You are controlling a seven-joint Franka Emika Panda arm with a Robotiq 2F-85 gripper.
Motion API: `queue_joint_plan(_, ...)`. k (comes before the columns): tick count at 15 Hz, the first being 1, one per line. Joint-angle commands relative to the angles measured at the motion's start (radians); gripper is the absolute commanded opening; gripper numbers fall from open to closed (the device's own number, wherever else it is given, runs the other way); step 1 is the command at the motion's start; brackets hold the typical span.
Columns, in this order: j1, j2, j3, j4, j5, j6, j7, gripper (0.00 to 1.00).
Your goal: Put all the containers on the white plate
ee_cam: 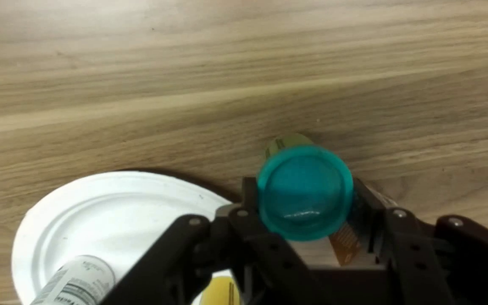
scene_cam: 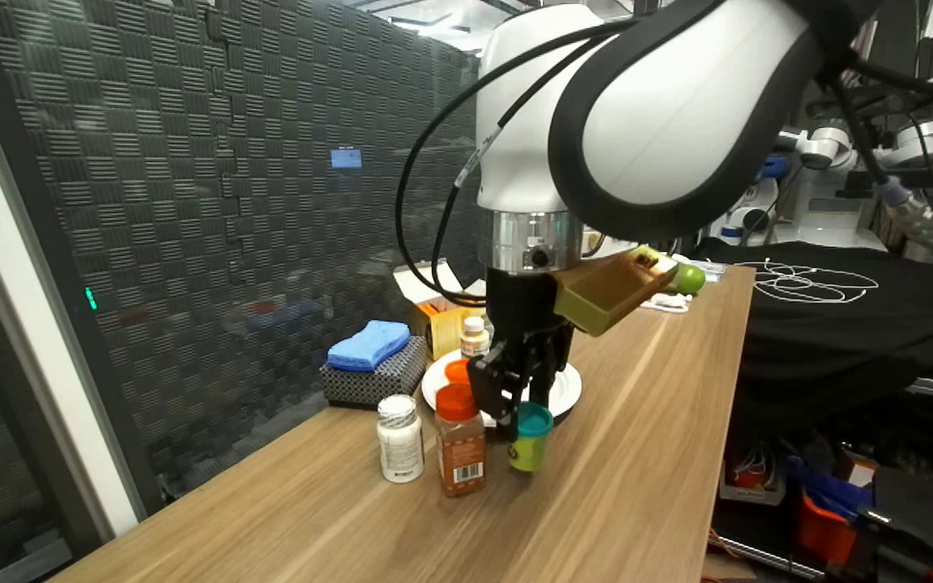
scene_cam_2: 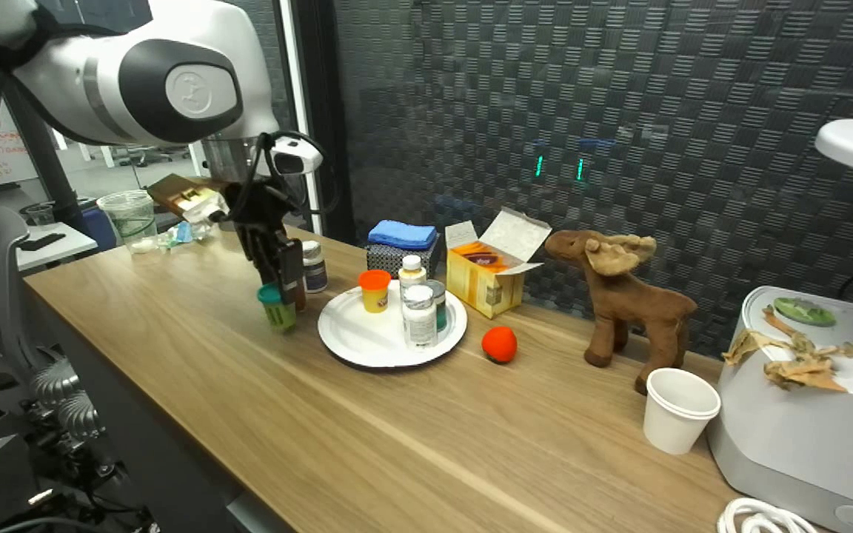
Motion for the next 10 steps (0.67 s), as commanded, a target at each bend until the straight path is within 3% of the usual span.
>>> queue_joint_plan(1, -0.018, -0.059, -0.036, 0.015, -0.052, -0.04, 0.027, 0.28)
queue_joint_plan(4, -0.048, -0.026, -0.068, 0.064, -0.091, -0.057, 0.033, 0.28)
queue_joint_plan(10, -0.099, 0.082, -0.11, 0.171, -0.042, -0.059, -0.013, 0.28)
